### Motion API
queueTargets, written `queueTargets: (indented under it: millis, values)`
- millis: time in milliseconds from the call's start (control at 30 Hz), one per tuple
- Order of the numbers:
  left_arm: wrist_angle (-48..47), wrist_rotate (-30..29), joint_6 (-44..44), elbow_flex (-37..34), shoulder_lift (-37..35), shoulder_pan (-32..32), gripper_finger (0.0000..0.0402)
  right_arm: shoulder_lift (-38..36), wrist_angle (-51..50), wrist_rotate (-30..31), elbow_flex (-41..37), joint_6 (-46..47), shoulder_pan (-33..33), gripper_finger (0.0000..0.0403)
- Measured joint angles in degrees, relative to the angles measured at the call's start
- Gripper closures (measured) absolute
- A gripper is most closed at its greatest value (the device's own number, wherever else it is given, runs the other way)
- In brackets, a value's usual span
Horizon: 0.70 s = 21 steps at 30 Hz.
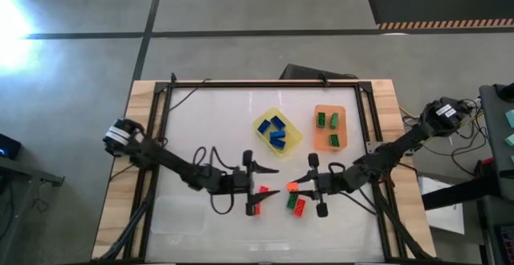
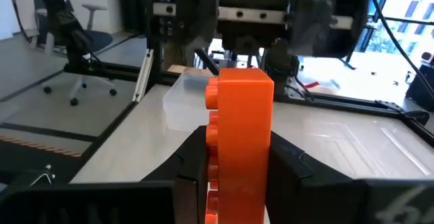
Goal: Sort & place blocks by color
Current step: Put the orange game piece into the transparent bin
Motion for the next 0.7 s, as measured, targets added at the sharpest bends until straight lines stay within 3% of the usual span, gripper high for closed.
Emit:
queueTargets:
  millis: [300, 500, 700]
  values:
    - [0.05, 4.00, 0.07, 8.01, 8.70, 1.67, 0.0152, -0.04, 0.33, 0.00, 0.00, 0.00, 0.00, 0.0323]
    - [0.11, 4.07, 0.04, 8.45, 9.92, 1.97, 0.0154, -0.04, 0.46, -0.02, 0.00, -0.02, 0.00, 0.0323]
    - [0.12, 4.05, 1.01, 8.60, 9.98, 1.99, 0.0201, -0.07, 0.46, -0.01, 0.00, -0.61, 0.00, 0.0323]
